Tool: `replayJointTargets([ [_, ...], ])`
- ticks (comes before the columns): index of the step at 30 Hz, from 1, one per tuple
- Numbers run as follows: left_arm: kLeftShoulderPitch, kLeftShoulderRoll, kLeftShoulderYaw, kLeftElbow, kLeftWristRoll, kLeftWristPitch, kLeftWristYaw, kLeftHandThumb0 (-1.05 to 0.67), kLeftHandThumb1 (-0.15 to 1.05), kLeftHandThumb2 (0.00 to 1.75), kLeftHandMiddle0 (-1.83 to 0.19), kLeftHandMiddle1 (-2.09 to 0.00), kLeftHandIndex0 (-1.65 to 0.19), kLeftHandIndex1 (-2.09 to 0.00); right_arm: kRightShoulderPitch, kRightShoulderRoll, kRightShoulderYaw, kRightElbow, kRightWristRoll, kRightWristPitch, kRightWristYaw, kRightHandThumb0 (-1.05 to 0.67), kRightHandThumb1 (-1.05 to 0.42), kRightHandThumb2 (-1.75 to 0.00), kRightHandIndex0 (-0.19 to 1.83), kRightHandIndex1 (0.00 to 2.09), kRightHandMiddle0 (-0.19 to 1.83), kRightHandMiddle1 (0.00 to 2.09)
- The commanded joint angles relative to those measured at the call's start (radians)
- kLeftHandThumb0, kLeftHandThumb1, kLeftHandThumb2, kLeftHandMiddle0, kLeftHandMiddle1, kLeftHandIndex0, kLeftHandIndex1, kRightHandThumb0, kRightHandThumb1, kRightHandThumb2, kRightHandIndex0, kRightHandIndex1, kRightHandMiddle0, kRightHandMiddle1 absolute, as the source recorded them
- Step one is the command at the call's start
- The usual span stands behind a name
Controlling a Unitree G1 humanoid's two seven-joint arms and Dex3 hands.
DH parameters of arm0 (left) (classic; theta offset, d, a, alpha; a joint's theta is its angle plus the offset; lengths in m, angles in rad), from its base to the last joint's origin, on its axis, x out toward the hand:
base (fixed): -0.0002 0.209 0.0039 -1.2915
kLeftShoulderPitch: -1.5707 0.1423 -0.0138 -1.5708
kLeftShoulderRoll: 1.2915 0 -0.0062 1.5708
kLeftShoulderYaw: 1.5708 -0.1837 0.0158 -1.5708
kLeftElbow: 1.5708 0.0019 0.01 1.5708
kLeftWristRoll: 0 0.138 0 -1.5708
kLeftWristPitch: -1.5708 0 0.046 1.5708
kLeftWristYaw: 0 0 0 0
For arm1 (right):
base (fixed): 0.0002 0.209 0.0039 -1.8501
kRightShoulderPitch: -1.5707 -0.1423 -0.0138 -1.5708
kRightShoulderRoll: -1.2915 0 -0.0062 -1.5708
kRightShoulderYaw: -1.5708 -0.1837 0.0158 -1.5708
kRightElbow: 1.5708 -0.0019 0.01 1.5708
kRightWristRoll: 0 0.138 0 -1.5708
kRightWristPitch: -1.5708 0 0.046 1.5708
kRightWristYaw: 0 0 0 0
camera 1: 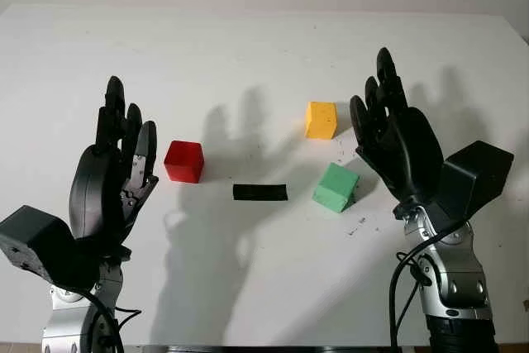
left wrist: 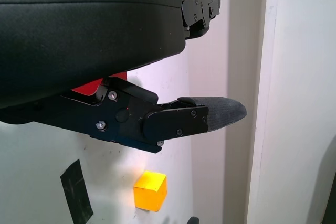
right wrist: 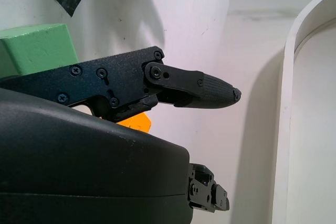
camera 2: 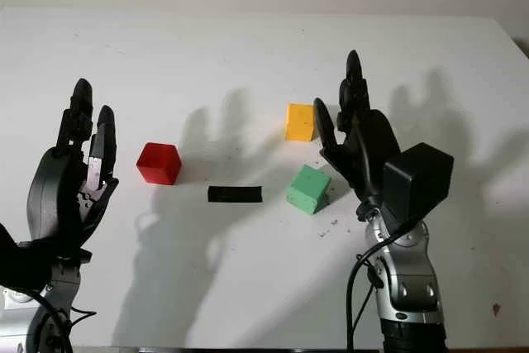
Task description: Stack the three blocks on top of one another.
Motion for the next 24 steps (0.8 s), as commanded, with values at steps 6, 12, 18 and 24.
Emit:
replayJointTargets([
  [6, 0.017, -0.002, -0.018, -0.023, 0.007, 0.011, 0.002, -0.59, 1.05, 0.49, 0.19, -0.05, 0.19, -0.05, 0.013, -0.005, -0.006, -0.024, 0.011, 0.021, 0.001, -0.6, -1.05, -0.54, -0.19, 0.0, -0.19, 0.0],
  [12, 0.006, -0.011, -0.016, -0.004, 0.012, -0.007, 0.004, -0.6, 1.05, 0.46, 0.16, -0.05, 0.16, -0.05, 0.017, -0.003, -0.009, -0.025, 0.021, 0.028, 0.003, -0.63, -1.05, -0.51, -0.19, 0.0, -0.19, 0.0],
  [18, -0.038, 0.114, -0.004, -0.061, 0.285, -0.034, 0.071, -0.65, 1.05, 0.27, -0.22, -0.09, -0.12, -0.12, 0.016, -0.019, -0.003, -0.04, -0.008, 0.022, -0.004, -0.63, -1.05, -0.53, -0.19, 0.0, -0.19, 0.0],
  [24, -0.14, 0.467, 0.046, -0.088, 0.435, 0.038, -0.171, -0.68, 1.03, 0.11, -0.16, -0.03, -0.21, -0.11, 0.009, -0.015, -0.014, -0.051, 0.015, 0.023, 0.006, -0.61, -1.05, -0.53, -0.19, 0.0, -0.19, 0.0],
])
